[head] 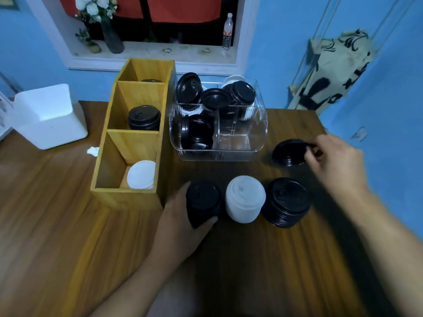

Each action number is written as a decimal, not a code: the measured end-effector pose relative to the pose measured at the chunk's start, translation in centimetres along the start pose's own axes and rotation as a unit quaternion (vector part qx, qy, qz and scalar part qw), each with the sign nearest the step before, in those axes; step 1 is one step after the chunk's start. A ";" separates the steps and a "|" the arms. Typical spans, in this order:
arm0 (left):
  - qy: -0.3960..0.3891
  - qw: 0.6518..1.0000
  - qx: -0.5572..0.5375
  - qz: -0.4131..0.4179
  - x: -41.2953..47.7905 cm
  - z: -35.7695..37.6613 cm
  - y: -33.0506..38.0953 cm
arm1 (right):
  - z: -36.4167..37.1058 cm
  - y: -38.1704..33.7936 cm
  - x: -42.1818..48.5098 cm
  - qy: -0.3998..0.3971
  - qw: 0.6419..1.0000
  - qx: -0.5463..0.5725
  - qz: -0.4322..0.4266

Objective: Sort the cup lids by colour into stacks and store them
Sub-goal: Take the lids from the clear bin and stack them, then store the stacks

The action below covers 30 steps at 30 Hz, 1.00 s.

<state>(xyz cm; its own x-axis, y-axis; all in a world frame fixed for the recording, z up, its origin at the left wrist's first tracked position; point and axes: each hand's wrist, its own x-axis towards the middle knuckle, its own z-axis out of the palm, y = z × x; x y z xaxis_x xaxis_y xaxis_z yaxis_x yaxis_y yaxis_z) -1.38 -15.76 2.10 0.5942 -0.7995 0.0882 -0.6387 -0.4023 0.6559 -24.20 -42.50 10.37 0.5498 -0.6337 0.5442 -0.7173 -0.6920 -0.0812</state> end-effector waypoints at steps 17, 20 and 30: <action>0.007 0.999 -0.026 0.022 0.1 0.0 0.1 | 3.0 3.0 -9.4 -0.063 0.995 -0.022 -0.068; 0.006 0.999 -0.022 0.026 0.1 0.1 0.1 | 3.0 3.0 -8.4 -0.110 0.991 0.070 -0.027; 0.014 0.999 -0.010 0.027 0.1 0.0 0.2 | 5.2 3.2 -4.0 -0.276 0.940 0.190 0.058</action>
<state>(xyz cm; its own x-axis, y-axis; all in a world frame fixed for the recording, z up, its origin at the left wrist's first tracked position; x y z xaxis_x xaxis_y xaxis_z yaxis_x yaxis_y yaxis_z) -1.47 -15.89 2.26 0.5725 -0.8070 0.1448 -0.6609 -0.3497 0.6640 -26.46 -43.95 3.59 0.6910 -0.7229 0.0053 -0.6388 -0.6140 -0.4636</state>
